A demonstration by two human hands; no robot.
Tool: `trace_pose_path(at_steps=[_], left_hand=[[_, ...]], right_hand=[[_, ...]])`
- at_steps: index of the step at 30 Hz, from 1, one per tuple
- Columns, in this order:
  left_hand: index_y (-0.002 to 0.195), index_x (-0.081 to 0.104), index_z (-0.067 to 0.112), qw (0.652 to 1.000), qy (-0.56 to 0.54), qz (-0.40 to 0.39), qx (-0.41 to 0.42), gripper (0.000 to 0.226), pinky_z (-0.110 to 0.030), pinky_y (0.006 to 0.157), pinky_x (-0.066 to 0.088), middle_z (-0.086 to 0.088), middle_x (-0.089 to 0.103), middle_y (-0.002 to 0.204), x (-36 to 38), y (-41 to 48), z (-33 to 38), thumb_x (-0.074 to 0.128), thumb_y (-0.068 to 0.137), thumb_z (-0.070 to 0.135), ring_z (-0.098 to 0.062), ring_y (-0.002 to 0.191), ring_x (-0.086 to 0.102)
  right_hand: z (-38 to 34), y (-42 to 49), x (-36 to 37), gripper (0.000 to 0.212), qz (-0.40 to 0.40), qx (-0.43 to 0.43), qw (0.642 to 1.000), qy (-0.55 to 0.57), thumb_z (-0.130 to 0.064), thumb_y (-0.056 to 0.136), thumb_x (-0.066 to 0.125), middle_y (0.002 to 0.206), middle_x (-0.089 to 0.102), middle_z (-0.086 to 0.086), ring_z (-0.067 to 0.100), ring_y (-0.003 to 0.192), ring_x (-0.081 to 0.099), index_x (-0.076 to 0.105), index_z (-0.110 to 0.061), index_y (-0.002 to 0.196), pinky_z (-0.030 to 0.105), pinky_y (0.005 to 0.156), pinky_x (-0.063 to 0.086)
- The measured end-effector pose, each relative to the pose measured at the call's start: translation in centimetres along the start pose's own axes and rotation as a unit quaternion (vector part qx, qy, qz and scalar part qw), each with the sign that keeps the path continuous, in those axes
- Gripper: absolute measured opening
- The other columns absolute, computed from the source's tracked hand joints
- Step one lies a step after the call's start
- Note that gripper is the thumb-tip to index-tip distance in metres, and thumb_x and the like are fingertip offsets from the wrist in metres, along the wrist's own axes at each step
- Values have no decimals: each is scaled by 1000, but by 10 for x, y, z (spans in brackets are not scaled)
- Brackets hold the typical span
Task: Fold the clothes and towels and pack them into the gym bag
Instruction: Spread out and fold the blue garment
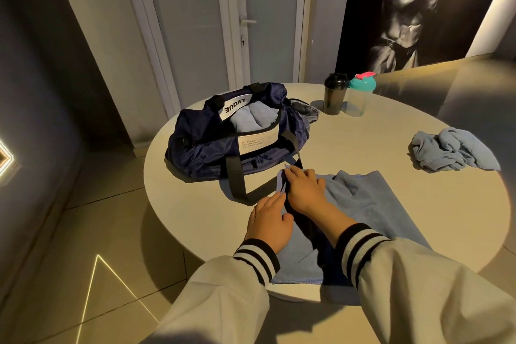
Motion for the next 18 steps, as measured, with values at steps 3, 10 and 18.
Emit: trace_pose_path(at_steps=[3,10,18], left_hand=[[158,21,24,1000,21,-1,-4,60,-38,124,16,5,20,165,1,1,0,41,102,26,-15,150,13],[158,21,16,995,96,-3,-10,60,-40,124,15,-3,17,166,7,2,2,35,103,36,-22,151,11],[156,28,14,995,95,37,17,56,-38,123,16,-5,18,164,2,-2,3,40,102,26,-22,148,12]], right_hand=[[-1,2,2,61,-40,-20,999,27,-31,104,36,164,23,-3,31,141,23,9,-39,158,55,105,25],[8,-17,2,33,44,-40,998,36,-29,103,43,146,44,5,29,125,46,59,-21,131,40,87,34],[9,-56,-9,17,133,-43,982,131,-21,99,51,119,48,11,28,86,56,62,-9,106,39,66,50]])
Point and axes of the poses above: each hand's wrist, its own y-axis towards the middle knuckle, its own x-axis out of the palm, z = x × y, the point moved 1 cm from there along y, towards the middle knuckle
